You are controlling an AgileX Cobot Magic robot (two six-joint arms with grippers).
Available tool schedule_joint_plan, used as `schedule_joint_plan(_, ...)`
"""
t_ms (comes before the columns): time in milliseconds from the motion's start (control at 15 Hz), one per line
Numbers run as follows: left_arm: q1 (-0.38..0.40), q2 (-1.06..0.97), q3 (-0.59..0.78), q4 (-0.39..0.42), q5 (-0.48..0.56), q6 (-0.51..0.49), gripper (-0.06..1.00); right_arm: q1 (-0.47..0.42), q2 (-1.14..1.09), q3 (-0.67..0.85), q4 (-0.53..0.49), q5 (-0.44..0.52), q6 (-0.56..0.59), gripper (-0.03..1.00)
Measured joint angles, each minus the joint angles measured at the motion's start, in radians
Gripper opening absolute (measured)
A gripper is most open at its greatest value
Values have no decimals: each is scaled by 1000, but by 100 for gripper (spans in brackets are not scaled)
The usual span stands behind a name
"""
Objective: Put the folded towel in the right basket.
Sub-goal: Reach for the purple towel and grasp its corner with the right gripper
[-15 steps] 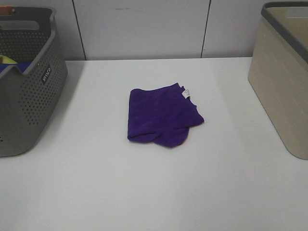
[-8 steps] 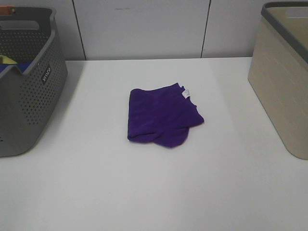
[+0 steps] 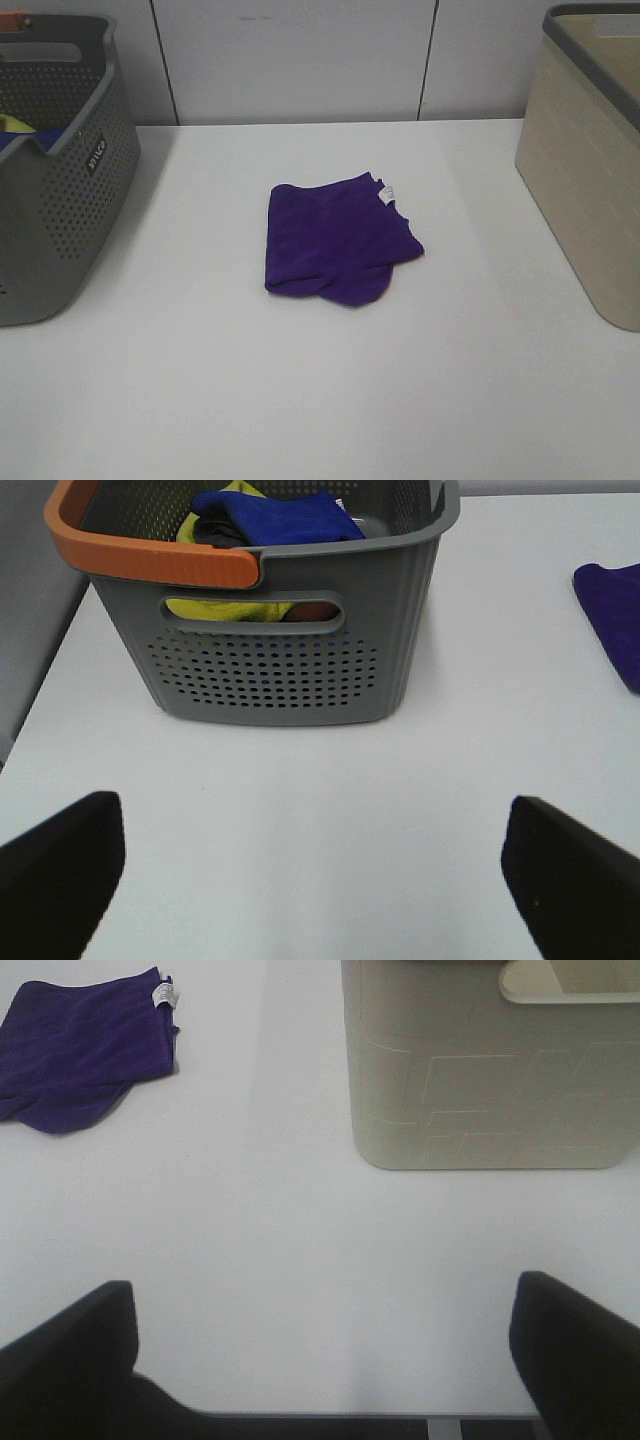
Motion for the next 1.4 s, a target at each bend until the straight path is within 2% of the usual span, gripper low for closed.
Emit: schedule_joint_plan(1400,0,0,0,0,0,0,99,0,0,0,0,0,0,97)
